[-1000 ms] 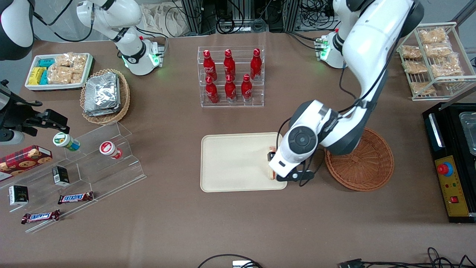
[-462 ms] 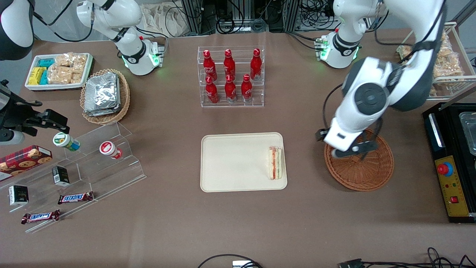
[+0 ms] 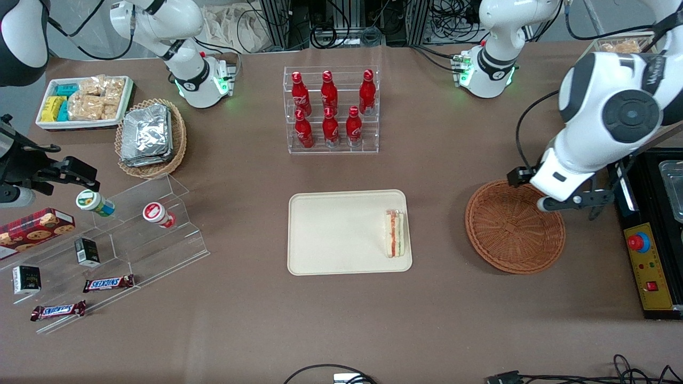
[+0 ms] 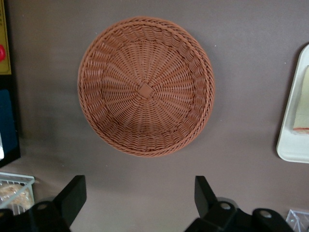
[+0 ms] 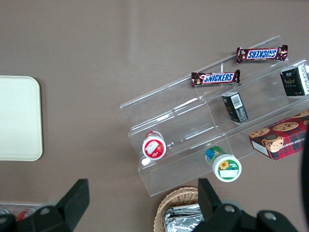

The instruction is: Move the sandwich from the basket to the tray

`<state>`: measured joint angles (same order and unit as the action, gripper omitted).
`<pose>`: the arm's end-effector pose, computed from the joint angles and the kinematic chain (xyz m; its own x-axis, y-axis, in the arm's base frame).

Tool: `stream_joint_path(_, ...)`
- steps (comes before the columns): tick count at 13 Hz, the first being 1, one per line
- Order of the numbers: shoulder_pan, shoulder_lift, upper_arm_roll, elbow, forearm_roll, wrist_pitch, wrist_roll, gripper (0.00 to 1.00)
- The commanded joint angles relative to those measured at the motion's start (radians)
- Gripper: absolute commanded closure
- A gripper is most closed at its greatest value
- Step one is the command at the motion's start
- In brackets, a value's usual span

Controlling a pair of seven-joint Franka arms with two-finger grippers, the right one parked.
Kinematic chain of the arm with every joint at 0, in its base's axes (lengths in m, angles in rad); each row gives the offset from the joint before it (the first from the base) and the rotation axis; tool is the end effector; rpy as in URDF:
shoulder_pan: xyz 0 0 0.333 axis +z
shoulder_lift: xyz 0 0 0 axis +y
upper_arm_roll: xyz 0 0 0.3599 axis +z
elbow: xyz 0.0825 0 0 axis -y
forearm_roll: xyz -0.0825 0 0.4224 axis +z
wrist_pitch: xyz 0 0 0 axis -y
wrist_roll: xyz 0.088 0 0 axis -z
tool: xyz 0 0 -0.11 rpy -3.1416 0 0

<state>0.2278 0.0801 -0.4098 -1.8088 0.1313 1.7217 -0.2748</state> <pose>0.5990 -0.0910 0.5126 0.9892 0.0693 -0.1292 0.0520 -0.9898 -0.1330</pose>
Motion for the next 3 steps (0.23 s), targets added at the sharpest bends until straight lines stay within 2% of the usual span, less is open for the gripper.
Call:
stream_joint_path(1, 0.037, 0.022, 0.003, 0.106, -0.016, -0.071, 0.087, 0.00)
stream_joint_path(3, 0.041, 0.075, 0.003, 0.196, -0.016, -0.112, 0.106, 0.00)
